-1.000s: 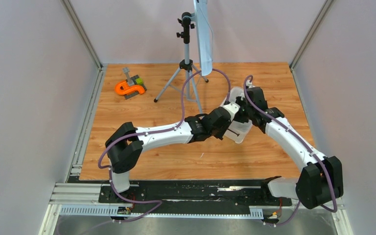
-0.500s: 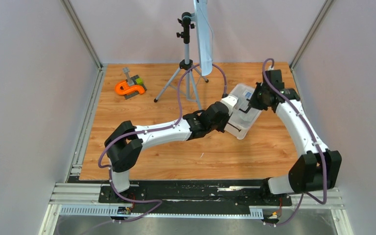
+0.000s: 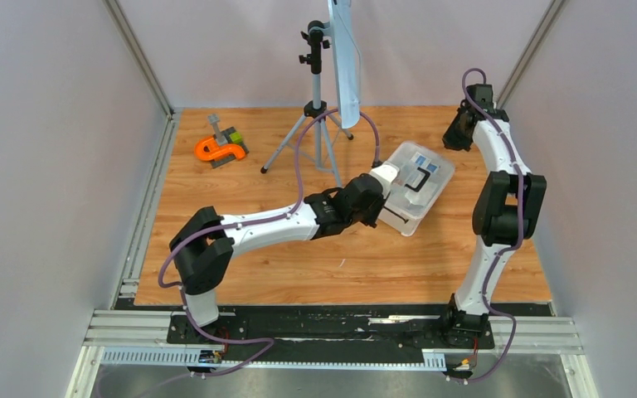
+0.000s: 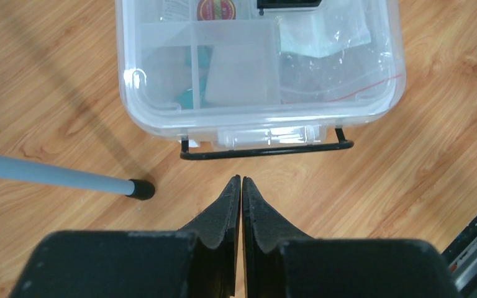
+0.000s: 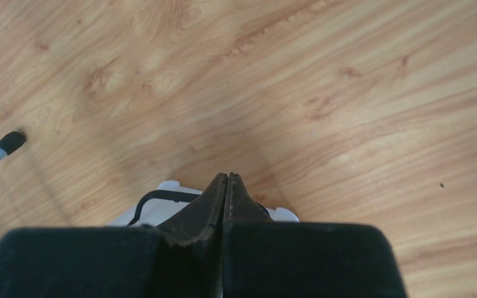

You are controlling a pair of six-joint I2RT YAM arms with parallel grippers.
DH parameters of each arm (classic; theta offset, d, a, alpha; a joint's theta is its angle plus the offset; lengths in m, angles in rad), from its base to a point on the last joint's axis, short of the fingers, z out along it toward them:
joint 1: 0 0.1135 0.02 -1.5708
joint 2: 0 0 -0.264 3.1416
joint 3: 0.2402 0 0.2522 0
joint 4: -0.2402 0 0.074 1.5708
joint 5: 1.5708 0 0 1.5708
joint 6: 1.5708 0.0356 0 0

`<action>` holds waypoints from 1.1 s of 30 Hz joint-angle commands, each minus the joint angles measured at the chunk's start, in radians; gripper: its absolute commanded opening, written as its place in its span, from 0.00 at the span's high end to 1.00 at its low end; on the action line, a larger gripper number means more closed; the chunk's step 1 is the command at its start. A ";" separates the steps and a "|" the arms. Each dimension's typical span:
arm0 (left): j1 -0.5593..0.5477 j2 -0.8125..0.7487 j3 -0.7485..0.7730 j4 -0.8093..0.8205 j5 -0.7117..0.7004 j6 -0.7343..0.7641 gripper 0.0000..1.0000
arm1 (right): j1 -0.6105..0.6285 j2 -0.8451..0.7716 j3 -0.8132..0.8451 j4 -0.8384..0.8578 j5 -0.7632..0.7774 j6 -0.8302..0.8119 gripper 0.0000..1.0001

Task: Organize the medicine kit
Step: Close the lid of the medicine box.

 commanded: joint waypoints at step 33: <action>0.055 0.225 0.365 -0.108 0.123 0.090 0.91 | 0.174 -0.032 -0.163 0.073 -0.225 -0.249 1.00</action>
